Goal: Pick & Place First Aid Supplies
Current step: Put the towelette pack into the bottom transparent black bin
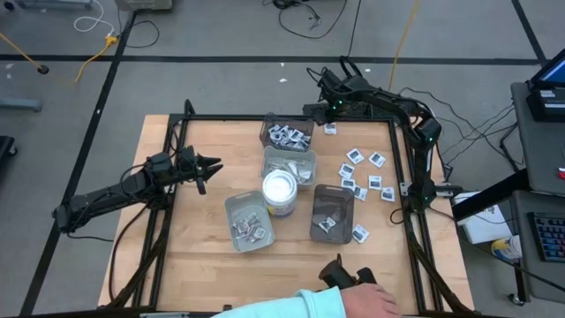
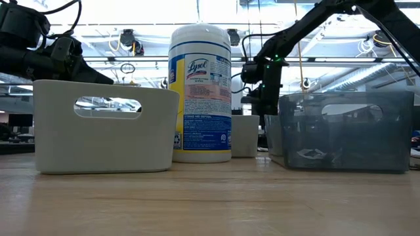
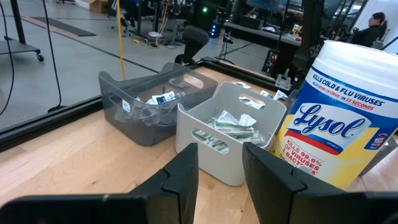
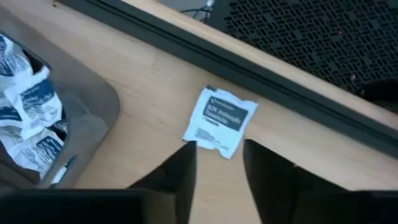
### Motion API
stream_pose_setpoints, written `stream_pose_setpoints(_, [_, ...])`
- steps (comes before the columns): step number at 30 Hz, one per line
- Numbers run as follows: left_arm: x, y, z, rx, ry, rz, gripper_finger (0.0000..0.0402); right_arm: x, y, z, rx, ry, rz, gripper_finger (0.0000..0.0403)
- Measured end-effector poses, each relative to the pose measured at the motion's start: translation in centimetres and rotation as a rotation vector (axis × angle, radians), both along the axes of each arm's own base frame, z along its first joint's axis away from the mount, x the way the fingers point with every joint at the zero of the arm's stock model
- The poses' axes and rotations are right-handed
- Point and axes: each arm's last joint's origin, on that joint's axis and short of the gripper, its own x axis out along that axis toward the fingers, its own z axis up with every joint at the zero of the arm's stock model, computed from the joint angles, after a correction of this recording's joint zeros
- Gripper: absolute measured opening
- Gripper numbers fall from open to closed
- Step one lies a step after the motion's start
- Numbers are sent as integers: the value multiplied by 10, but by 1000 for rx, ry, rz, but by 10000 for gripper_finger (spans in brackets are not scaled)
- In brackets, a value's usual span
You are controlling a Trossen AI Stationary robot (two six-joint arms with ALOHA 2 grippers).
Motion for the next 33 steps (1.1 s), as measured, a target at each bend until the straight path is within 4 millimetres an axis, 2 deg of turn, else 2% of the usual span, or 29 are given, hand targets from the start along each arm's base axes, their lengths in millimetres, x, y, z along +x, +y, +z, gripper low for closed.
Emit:
stream_pose_setpoints(3, [0, 0, 0, 0, 0, 0, 129, 2, -2, 1, -18, -20, 9, 146])
stream_pose_setpoints(7, [0, 0, 0, 0, 0, 0, 129, 4, -4, 0, -37, -35, -6, 167])
stream_pose_setpoints(12, [0, 0, 0, 0, 0, 0, 129, 9, -4, -23, 8, 12, 20, 162])
stream_pose_setpoints(19, [0, 0, 0, 0, 0, 0, 129, 5, 0, -58, 80, 85, 60, 151])
stream_pose_setpoints(24, [0, 0, 0, 0, 0, 0, 129, 4, 1, -70, 118, 96, 74, 149])
stream_pose_setpoints(29, [0, 0, 0, 0, 0, 0, 129, 6, -1, -71, 90, 72, 77, 121])
stream_pose_setpoints(33, [0, 0, 0, 0, 0, 0, 129, 7, -2, -72, 75, 62, 81, 58])
